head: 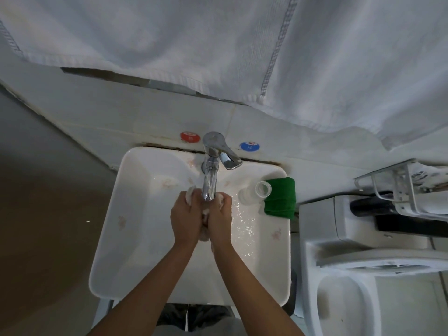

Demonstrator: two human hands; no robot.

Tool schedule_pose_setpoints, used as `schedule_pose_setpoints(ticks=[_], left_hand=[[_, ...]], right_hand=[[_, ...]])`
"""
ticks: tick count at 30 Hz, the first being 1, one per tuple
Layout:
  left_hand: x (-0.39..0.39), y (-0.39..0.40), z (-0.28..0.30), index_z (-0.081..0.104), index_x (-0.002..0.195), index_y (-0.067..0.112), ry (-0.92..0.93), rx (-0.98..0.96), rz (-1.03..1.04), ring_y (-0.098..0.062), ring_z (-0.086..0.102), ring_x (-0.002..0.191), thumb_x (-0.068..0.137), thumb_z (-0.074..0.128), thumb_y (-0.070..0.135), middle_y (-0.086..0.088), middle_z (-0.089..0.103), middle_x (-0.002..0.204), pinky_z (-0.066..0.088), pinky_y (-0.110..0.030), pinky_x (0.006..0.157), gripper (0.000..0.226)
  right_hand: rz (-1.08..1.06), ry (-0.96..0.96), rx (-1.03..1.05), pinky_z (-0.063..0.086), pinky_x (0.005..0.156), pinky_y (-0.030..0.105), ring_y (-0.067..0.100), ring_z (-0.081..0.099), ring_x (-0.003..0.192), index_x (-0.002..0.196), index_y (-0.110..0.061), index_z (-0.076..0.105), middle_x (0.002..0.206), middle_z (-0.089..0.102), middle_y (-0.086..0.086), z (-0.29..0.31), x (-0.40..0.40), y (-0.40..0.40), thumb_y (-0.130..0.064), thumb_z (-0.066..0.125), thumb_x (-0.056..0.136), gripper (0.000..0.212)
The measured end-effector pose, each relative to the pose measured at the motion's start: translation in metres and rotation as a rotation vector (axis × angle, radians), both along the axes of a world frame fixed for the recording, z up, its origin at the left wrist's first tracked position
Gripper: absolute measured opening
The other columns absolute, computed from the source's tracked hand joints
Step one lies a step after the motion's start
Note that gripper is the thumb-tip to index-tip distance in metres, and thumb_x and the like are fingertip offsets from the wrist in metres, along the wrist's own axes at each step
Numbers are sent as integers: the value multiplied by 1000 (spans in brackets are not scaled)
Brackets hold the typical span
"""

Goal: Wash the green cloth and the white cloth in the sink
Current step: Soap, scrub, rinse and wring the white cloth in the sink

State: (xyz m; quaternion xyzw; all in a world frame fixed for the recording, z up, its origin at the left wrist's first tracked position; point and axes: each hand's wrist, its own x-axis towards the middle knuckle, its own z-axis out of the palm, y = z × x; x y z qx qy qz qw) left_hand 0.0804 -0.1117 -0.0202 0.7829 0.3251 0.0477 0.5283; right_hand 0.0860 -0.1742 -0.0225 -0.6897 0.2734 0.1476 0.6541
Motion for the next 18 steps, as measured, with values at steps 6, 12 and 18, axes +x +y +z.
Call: schedule_pose_setpoints(ticks=[6,12,18], left_hand=[[1,6,8,52,101,12,-10,-260,-57,-17,59,85,82,67,25,-5,59,95,49,-29,72,27],[-10,22,12,40,128,22,111,-496,-161,-11,58,89,73,62,17,1,55,108,48,-19,65,59],[-3,22,10,62,96,14,140,-485,-262,-12,62,73,82,65,41,-2,64,82,46,-33,70,30]], right_hand=[[141,165,37,55,88,43,14,63,102,124,-42,47,114,63,-8,-3,-6,-9,-66,60,78,53],[-37,5,-4,54,89,35,16,61,103,129,-22,47,113,60,-2,0,-6,-26,-17,65,88,46],[52,-56,-87,55,79,32,22,66,90,104,-18,64,98,69,7,2,-3,-21,-16,60,92,12]])
